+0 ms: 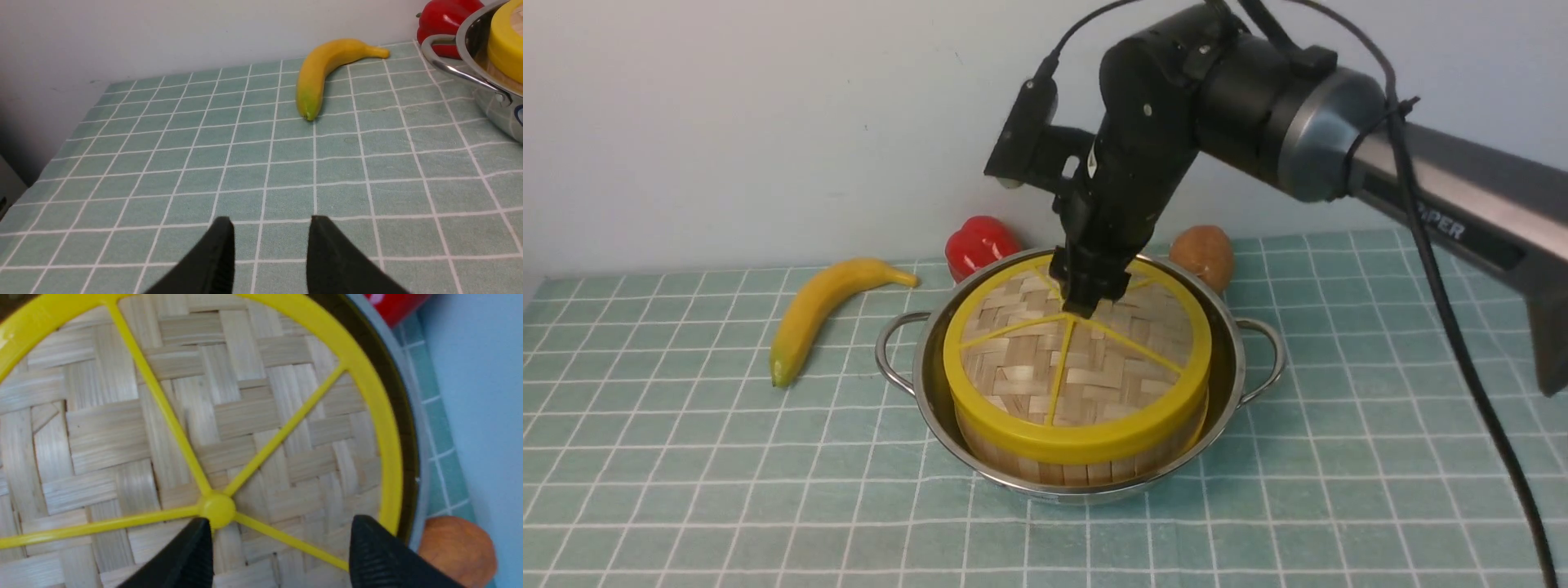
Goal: Place the steamer in the pot on the blue tablecloth, and put the lid on the steamer.
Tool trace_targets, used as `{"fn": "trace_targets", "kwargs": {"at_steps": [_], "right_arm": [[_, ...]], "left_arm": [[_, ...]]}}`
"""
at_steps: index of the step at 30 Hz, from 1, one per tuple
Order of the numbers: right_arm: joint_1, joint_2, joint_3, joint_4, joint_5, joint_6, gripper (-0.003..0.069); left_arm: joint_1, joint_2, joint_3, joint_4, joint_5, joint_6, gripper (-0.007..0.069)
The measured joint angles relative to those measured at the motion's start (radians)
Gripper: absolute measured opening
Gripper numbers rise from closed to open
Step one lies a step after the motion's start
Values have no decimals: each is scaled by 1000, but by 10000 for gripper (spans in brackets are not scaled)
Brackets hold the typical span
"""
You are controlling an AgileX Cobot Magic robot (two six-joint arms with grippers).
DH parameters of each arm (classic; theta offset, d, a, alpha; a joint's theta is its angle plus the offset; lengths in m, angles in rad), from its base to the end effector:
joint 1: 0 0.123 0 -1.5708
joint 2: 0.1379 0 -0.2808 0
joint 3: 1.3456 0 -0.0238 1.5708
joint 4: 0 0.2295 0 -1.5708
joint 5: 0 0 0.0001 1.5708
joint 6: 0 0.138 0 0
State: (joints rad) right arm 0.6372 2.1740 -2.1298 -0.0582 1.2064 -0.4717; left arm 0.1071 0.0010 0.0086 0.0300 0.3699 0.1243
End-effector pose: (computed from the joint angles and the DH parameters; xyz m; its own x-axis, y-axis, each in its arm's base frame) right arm 0.3842 0.2750 0.2373 -0.3774 -0.8667 -0.3261 -0.8570 0.4603 -0.2316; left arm 0.0804 0.0101 0.1636 -0.3007 0.1202 -0.9461 -0.0724 0.9863 0.1483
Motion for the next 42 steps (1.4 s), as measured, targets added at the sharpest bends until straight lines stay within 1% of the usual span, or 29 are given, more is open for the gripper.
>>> {"fn": "trace_targets", "kwargs": {"at_steps": [1,2,3,5,6,7,8,10,15,16,17,19,23,28,30,33,35,36,38,39,42], "right_arm": [[0,-11,-37,-6,10,31,435],[0,-13,-50,-7,12,37,428],[0,-29,-95,-12,15,79,378],[0,-62,-147,-19,15,139,233],[0,-81,-160,-24,15,161,149],[0,-96,-168,-29,15,177,88],[0,-114,-173,-35,15,191,45],[0,-149,-176,-57,16,232,-8],[0,-208,-177,-78,21,354,-14],[0,-230,-177,-72,21,413,-13],[0,-232,-177,-71,21,413,-13],[0,-255,-177,-54,22,472,-11],[0,-264,-177,-38,22,509,-4],[-2,-264,-175,-52,24,508,3],[-7,-271,-146,-54,22,490,7],[-20,-308,-56,-54,20,472,13],[-50,-411,144,-50,18,486,23],[-53,-421,162,-49,18,489,24],[-82,-535,328,-49,-11,531,33],[-108,-612,461,-49,-68,571,39],[-169,-831,733,-50,-231,648,55]], "left_arm": [[0,0,0,0,0,0,243],[0,0,0,0,0,0,243],[0,0,0,0,0,0,243],[0,0,0,0,0,0,243],[0,0,0,0,0,0,243],[0,0,0,0,0,0,243],[0,0,0,0,0,0,243],[0,0,0,0,0,0,243],[0,0,0,0,0,0,243],[0,0,0,0,0,0,243],[0,0,0,0,0,0,243],[0,0,0,0,0,0,243],[0,-1,0,0,0,0,243],[0,-1,0,0,0,0,243],[0,-1,0,0,0,0,243],[0,-1,0,0,0,0,243],[0,-1,0,0,0,0,243],[0,-1,0,0,0,0,243],[0,-1,0,0,0,0,243],[0,-1,0,0,0,0,243],[0,-1,0,0,0,0,243]]}}
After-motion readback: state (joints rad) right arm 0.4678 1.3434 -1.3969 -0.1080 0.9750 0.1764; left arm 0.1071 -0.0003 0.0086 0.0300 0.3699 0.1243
